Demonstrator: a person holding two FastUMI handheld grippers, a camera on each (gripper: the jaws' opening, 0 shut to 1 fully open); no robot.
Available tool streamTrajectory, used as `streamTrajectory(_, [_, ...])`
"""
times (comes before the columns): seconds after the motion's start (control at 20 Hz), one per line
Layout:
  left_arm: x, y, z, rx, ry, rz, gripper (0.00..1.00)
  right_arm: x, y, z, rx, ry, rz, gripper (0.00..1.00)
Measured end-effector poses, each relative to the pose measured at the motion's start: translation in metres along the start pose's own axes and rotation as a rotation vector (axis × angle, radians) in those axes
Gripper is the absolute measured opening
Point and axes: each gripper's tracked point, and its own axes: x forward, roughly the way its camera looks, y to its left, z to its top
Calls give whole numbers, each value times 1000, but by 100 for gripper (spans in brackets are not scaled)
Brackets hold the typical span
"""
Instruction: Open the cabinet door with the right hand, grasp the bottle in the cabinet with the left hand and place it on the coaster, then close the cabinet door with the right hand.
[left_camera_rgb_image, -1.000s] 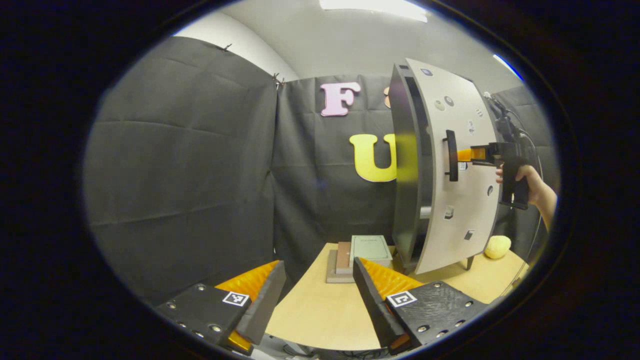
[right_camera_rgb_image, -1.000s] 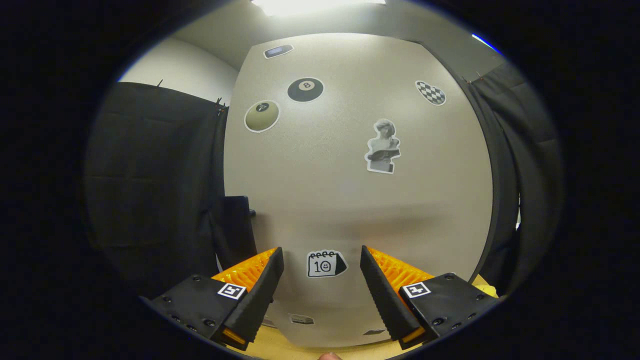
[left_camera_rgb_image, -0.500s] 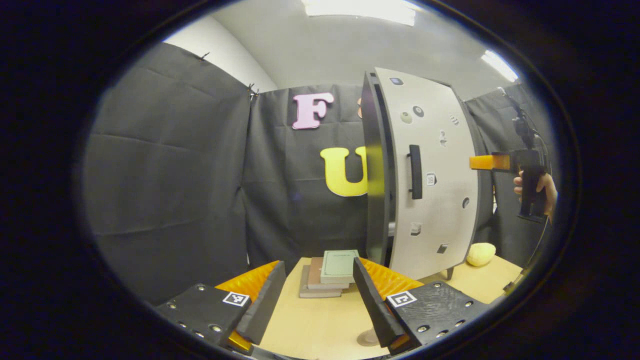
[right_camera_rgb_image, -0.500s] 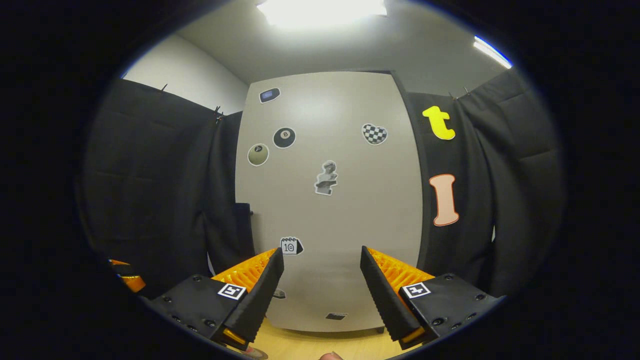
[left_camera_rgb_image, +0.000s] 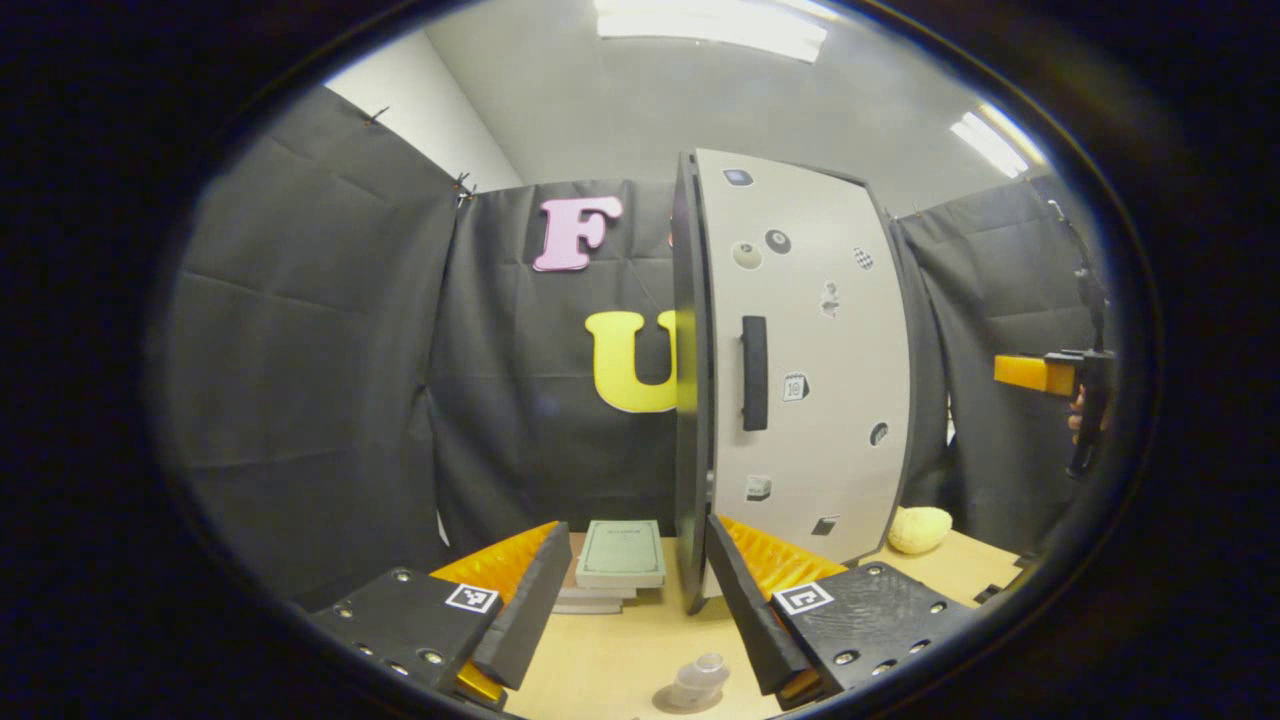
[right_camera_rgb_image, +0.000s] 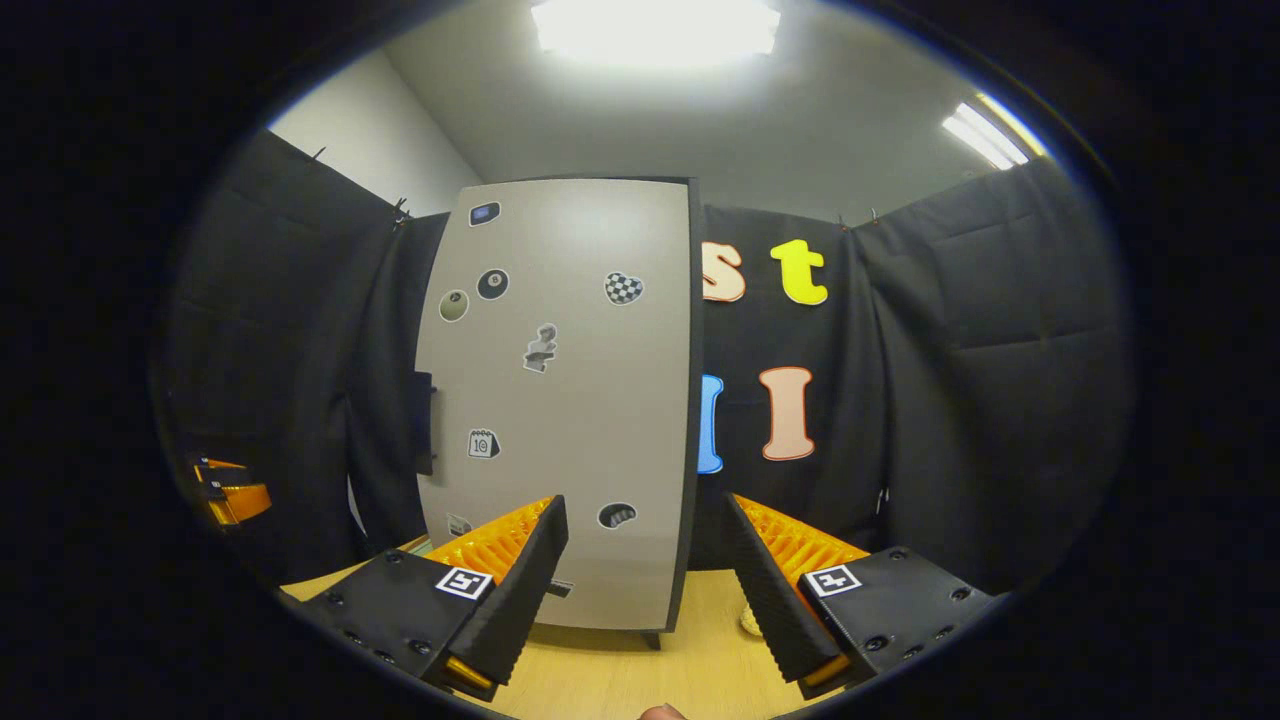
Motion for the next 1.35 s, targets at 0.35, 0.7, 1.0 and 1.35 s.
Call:
streamTrajectory(0.35, [3, -30, 7, 17, -16, -46, 82, -40, -26, -31, 48, 45, -44, 97])
streamTrajectory(0.7, [-2, -40, 11, 31, -25, -49, 82, -50, -35, -32, 47, 42, -68, 98])
streamTrajectory(1.0, [-6, -32, 15, 26, -33, -22, 82, -49, -38, -31, 66, 37, -71, 98])
streamTrajectory(1.35, [-6, -25, 13, 25, -29, -2, 82, -44, -32, -35, 50, 57, -57, 98])
